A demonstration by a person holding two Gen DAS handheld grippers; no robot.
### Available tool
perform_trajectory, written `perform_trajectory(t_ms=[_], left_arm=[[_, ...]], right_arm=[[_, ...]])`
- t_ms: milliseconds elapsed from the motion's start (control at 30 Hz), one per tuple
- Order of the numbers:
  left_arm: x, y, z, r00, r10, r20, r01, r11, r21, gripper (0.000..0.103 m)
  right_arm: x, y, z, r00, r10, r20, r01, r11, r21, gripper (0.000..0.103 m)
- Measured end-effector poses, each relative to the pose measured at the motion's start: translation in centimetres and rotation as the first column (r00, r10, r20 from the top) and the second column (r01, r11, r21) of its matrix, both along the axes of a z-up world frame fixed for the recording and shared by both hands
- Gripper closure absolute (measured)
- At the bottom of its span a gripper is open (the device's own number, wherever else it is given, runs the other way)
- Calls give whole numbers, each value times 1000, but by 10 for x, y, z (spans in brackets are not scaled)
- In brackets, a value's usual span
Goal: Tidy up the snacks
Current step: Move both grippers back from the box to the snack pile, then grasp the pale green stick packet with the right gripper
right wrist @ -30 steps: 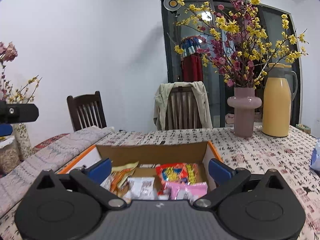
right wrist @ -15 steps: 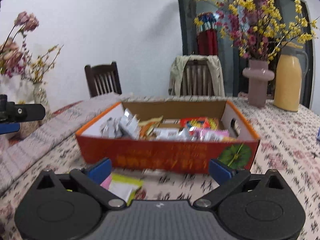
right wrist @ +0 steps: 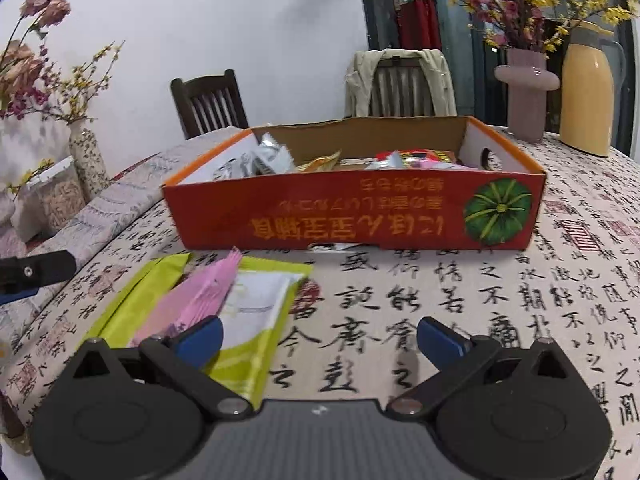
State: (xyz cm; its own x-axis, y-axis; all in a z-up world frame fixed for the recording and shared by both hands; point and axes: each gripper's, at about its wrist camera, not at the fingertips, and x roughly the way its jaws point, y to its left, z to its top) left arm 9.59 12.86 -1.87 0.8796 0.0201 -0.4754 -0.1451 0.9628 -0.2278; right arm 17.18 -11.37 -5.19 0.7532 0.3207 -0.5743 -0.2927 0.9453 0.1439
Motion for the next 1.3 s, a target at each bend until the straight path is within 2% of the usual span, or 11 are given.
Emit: perform_trajectory(t_ms=[167, 400, 633, 800, 867, 933, 1033, 1100, 1300], left_arm=[[-2, 5, -2, 1000, 7, -9, -7, 1000, -8, 0], [1, 7, -6, 1000, 5, -28, -5, 1000, -14, 0], [2, 5, -8, 999, 5, -41, -5, 1000, -16, 0], [3, 1, -7, 999, 0, -48, 0, 1000, -6, 0], [3, 0, -7, 999, -2, -51, 2, 1000, -2, 0], [4, -1, -8, 998, -3, -56, 3, 1000, 0, 0], [5, -3, -9, 998, -6, -64, 6, 1000, 1, 0], [5, -5, -9, 998, -10, -66, 10, 1000, 5, 0], [10, -10, -10, 997, -11, -81, 13, 1000, 13, 0]], right_arm=[[1, 17, -2, 999, 32, -11, -32, 999, -27, 0], [4, 36, -10, 1000, 1, -24, -4, 991, -134, 0], [5, 34, -9, 999, -8, -37, 3, 990, -138, 0], [7, 34, -8, 999, 23, -44, -29, 989, -145, 0], [6, 34, -7, 999, 35, -42, -40, 989, -140, 6], [3, 35, -5, 998, 58, -29, -61, 989, -135, 29], [-2, 34, -1, 998, 67, -15, -68, 989, -133, 55], [-3, 29, 0, 997, 72, -13, -73, 990, -117, 61], [-10, 2, 6, 998, 7, 61, -2, 996, -84, 62]])
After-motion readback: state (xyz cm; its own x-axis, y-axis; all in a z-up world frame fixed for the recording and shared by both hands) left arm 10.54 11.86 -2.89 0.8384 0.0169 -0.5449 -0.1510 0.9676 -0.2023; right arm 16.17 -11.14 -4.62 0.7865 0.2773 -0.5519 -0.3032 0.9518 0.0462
